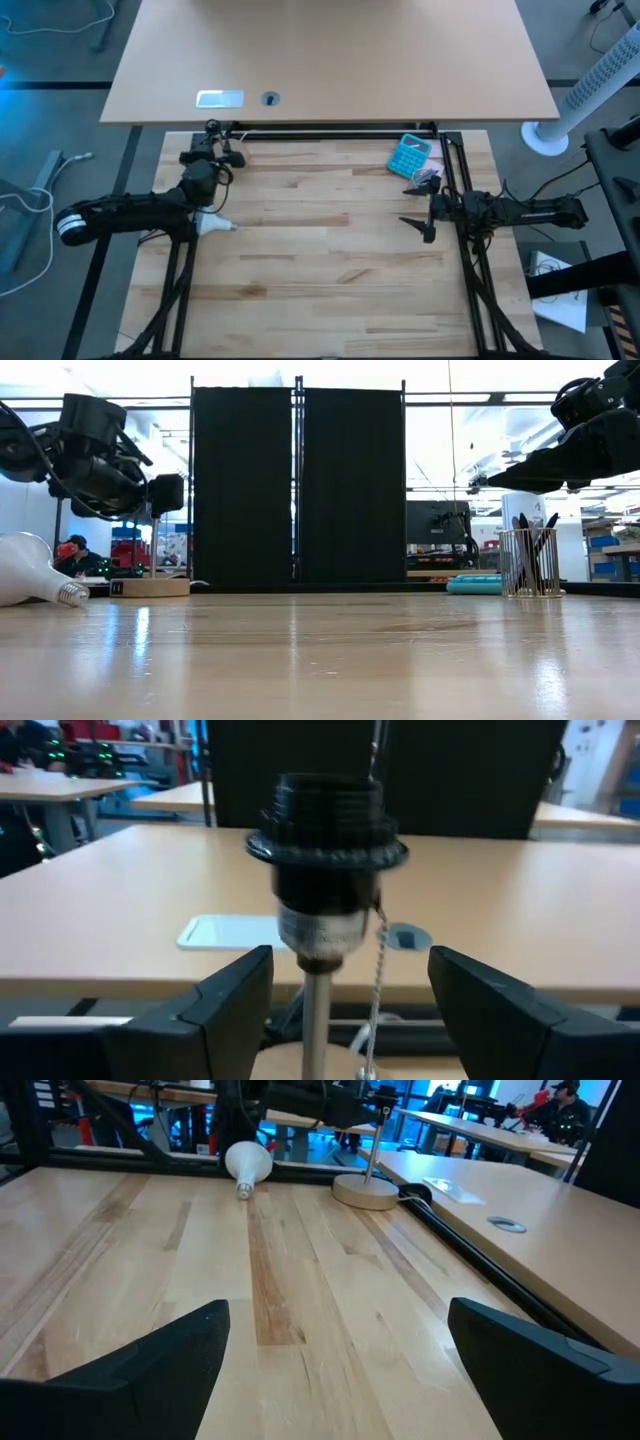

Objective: Screw lightbulb
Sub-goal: Move the table lamp to the center of the table

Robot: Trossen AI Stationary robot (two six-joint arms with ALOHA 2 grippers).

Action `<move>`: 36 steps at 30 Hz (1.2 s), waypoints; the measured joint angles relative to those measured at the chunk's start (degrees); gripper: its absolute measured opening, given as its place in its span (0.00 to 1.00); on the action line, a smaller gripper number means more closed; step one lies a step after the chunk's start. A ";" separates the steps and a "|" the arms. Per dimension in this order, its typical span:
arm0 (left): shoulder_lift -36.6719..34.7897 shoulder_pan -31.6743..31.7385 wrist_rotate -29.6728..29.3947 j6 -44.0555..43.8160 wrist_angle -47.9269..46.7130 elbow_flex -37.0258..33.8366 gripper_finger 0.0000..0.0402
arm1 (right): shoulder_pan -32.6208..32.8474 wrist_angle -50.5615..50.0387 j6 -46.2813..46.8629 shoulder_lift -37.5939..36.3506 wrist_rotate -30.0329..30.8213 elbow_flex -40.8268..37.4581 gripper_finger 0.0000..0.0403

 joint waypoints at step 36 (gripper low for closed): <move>14.29 3.12 0.04 3.07 25.78 -3.47 0.56 | 0.01 0.02 0.00 0.02 -0.02 0.00 0.92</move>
